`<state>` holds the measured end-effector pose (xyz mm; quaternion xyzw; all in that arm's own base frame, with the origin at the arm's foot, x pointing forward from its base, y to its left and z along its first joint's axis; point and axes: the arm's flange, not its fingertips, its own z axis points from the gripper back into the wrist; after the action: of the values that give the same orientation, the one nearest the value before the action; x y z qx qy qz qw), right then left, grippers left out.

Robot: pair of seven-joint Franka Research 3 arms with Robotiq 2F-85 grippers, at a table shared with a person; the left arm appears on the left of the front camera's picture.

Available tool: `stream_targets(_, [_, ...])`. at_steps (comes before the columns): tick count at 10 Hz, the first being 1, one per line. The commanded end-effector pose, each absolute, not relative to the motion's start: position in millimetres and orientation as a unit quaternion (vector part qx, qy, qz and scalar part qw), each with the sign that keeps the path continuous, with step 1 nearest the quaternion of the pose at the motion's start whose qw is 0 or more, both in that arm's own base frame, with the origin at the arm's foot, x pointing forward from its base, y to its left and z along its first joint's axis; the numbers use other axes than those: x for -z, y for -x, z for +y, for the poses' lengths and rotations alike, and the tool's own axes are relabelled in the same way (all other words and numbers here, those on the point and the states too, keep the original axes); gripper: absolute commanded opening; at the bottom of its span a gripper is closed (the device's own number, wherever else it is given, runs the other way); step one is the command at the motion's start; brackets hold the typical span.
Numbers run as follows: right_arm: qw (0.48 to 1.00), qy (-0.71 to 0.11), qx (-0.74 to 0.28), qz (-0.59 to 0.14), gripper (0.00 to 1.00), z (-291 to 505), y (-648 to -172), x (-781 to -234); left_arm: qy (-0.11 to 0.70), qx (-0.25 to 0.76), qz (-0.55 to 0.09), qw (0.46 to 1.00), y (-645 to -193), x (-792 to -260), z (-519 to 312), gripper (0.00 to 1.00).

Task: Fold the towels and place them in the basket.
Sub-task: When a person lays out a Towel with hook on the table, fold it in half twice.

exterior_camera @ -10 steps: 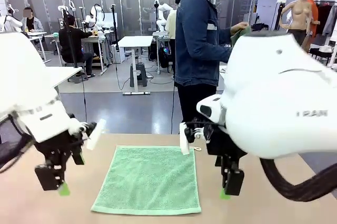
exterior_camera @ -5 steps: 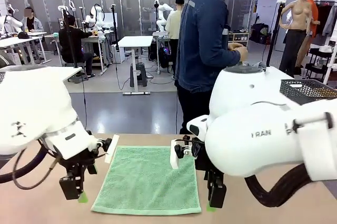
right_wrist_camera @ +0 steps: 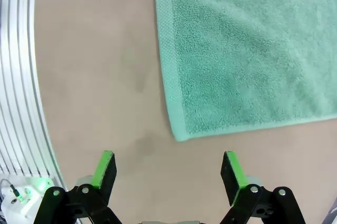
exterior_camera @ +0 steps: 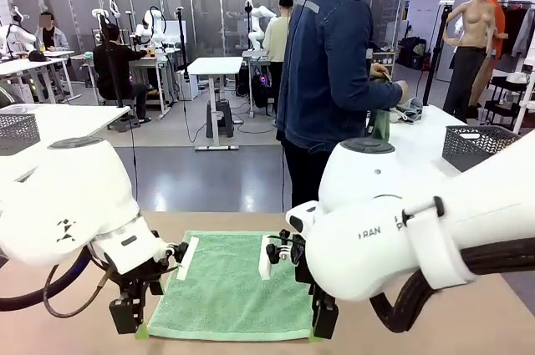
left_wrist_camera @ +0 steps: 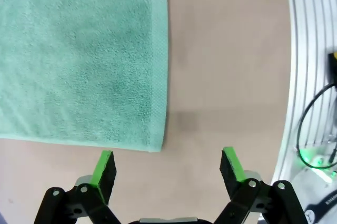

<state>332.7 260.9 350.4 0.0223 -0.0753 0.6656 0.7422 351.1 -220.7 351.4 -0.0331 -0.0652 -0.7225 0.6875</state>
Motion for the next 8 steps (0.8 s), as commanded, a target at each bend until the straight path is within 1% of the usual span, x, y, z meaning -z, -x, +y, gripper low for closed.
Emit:
stream_targets(1, [0.738,-0.023,-0.67,-0.079,1.0,263.5,-330.3,-331.1,0.032,0.72,-0.073,0.689,-360.7,-342.5,-223.7,1.0])
stream_targets(6, [0.733,-0.024,-0.677,-0.06,1.0,264.8,-337.6,-304.6,0.038,0.711,-0.06,0.699,-372.9,-317.1,-223.4,1.0])
stream_targets(8, [0.716,-0.014,-0.696,-0.061,1.0,266.9,-342.0,-300.5,0.038,0.716,-0.05,0.696,-374.7,-310.4,-226.3,1.0])
